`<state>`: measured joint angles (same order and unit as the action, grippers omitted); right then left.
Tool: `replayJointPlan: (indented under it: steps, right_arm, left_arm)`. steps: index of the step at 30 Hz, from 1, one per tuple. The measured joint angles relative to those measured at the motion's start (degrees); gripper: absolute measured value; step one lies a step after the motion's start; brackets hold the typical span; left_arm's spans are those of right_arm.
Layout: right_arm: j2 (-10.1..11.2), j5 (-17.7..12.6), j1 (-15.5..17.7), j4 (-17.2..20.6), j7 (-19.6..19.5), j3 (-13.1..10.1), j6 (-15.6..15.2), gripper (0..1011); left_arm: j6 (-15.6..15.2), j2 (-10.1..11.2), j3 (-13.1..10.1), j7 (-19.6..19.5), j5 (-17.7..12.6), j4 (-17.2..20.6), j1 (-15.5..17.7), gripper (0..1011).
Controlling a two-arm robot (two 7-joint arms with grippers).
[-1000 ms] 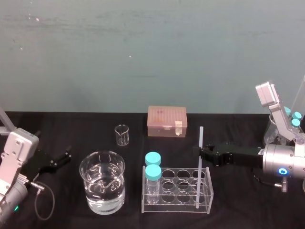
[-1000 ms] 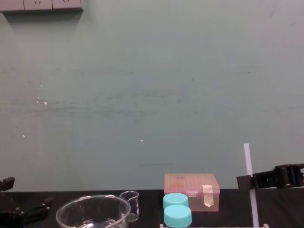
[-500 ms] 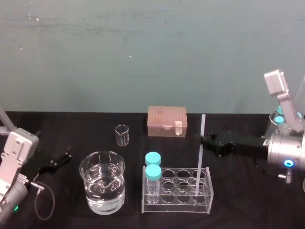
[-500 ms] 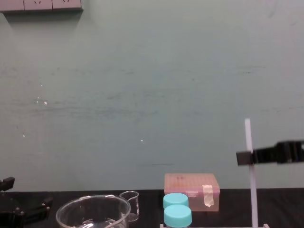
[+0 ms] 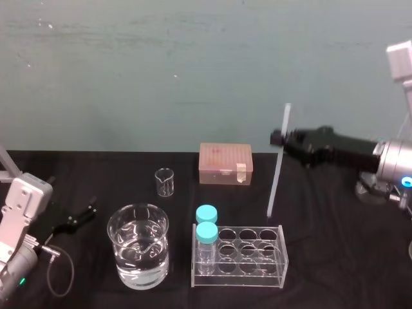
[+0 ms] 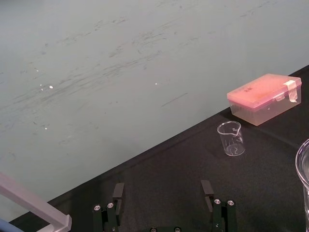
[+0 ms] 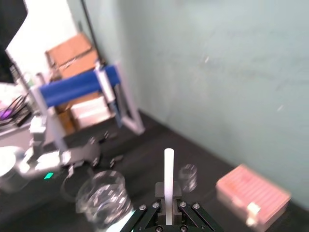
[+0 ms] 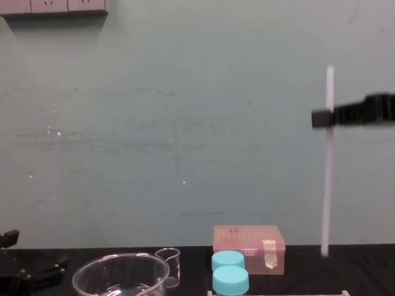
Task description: Pick up the stirring rod with one hand, then place it down.
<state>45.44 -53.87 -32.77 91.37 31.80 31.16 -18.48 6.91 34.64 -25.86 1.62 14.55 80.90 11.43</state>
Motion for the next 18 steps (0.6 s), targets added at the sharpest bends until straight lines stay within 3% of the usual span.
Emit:
replayJointPlan:
  steps: [9,18]
  right_arm:
    - [-4.75,3.38,-0.18,-2.48,-8.19,-2.51,5.34,72]
    - [-9.16,9.09,-1.9,-6.61,-12.08,-1.37,7.36,72]
  left_arm:
    - [0.0,0.0,0.0,0.0,0.0,0.0,0.0,1005]
    - [0.0,0.0,0.0,0.0,0.0,0.0,0.0,1005]
